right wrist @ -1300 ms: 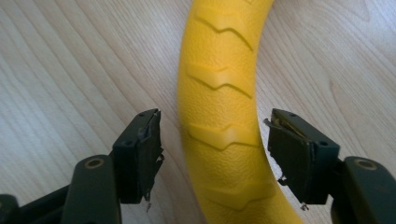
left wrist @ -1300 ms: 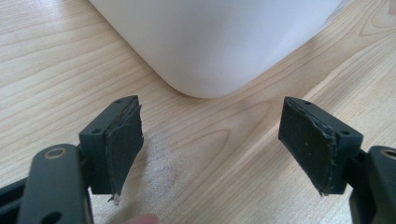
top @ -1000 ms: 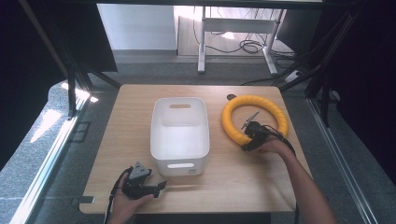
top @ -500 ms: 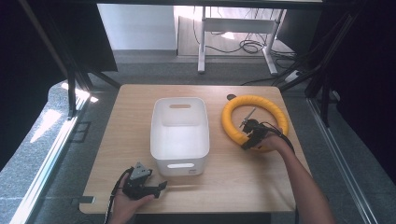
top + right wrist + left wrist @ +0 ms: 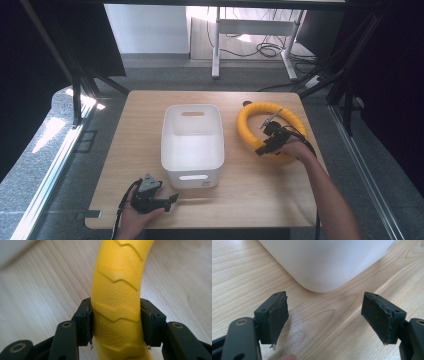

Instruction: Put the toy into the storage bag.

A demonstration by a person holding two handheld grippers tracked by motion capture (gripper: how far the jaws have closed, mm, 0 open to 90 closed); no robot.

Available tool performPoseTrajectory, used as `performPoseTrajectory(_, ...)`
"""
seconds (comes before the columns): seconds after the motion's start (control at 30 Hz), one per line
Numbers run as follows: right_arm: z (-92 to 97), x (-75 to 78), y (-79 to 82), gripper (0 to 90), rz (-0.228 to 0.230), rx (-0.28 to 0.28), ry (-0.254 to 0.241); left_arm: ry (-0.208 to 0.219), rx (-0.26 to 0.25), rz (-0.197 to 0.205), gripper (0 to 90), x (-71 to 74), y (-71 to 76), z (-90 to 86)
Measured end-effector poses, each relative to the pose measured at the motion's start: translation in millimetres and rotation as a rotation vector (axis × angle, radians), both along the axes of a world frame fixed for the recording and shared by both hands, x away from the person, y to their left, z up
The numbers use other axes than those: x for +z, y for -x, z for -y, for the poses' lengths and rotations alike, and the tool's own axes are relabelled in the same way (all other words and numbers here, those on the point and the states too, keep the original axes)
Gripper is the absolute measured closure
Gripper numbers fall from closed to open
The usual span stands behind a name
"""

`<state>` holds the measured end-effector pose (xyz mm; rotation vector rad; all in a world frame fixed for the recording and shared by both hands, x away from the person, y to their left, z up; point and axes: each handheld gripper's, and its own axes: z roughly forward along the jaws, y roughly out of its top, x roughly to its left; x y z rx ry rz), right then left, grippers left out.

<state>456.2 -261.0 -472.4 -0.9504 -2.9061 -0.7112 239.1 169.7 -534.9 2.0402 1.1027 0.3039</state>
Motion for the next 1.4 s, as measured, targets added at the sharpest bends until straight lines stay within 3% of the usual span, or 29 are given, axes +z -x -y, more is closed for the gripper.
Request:
performPoseTrajectory(0.07,4.5,11.6,0.6,50.8,0.013,-0.012,-0.066,0.002,0.000,0.002,21.7,0.3,0.0,-0.3)
performPoseTrajectory(0.13,5.4,14.4,1.0,50.9,0.015,-0.016,-0.085,0.001,0.001,0.002,21.7,0.2,-0.1,-0.3)
performPoseTrajectory(0.17,8.3,22.5,2.0,51.1,0.027,-0.021,-0.142,0.000,0.001,0.000,21.7,-0.2,-0.3,-0.1)
performPoseTrajectory(0.2,8.3,22.5,2.0,51.1,0.027,-0.021,-0.142,0.000,0.001,0.000,21.7,-0.2,-0.3,-0.1)
performPoseTrajectory(0.23,12.6,27.6,1.7,51.3,0.028,-0.031,-0.191,-0.003,0.000,-0.001,21.7,-0.4,-0.6,-0.1)
performPoseTrajectory(0.4,19.6,34.3,2.3,51.4,0.041,-0.042,-0.251,0.000,0.003,0.000,21.7,-0.1,-0.8,-0.4)
performPoseTrajectory(0.47,23.6,41.1,3.6,51.5,0.045,-0.050,-0.297,-0.002,0.001,0.000,21.8,-0.3,-0.8,0.0)
performPoseTrajectory(0.63,27.0,53.4,4.5,51.6,0.047,-0.057,-0.343,-0.002,-0.003,0.000,21.7,-0.7,-0.8,0.7)
performPoseTrajectory(0.73,29.2,62.6,5.7,51.7,0.054,-0.063,-0.393,-0.003,-0.003,-0.001,21.7,-0.9,-0.9,0.8)
performPoseTrajectory(0.77,31.2,68.1,7.1,51.8,0.064,-0.067,-0.432,-0.002,-0.003,-0.001,21.7,-0.8,-0.8,0.9)
performPoseTrajectory(0.83,31.8,69.5,7.6,51.9,0.068,-0.068,-0.442,-0.001,-0.003,0.000,21.7,-0.6,-0.6,1.0)
performPoseTrajectory(0.87,34.3,72.9,8.5,51.9,0.077,-0.075,-0.479,-0.001,-0.003,0.000,21.8,-0.5,-0.5,1.2)
performPoseTrajectory(1.17,43.6,83.6,13.2,52.0,0.117,-0.097,-0.571,-0.003,-0.004,-0.001,21.7,-1.1,-0.8,2.0)
performPoseTrajectory(1.4,44.8,88.8,18.0,52.0,0.141,-0.093,-0.603,-0.004,-0.003,0.002,21.7,-0.7,-0.3,2.4)
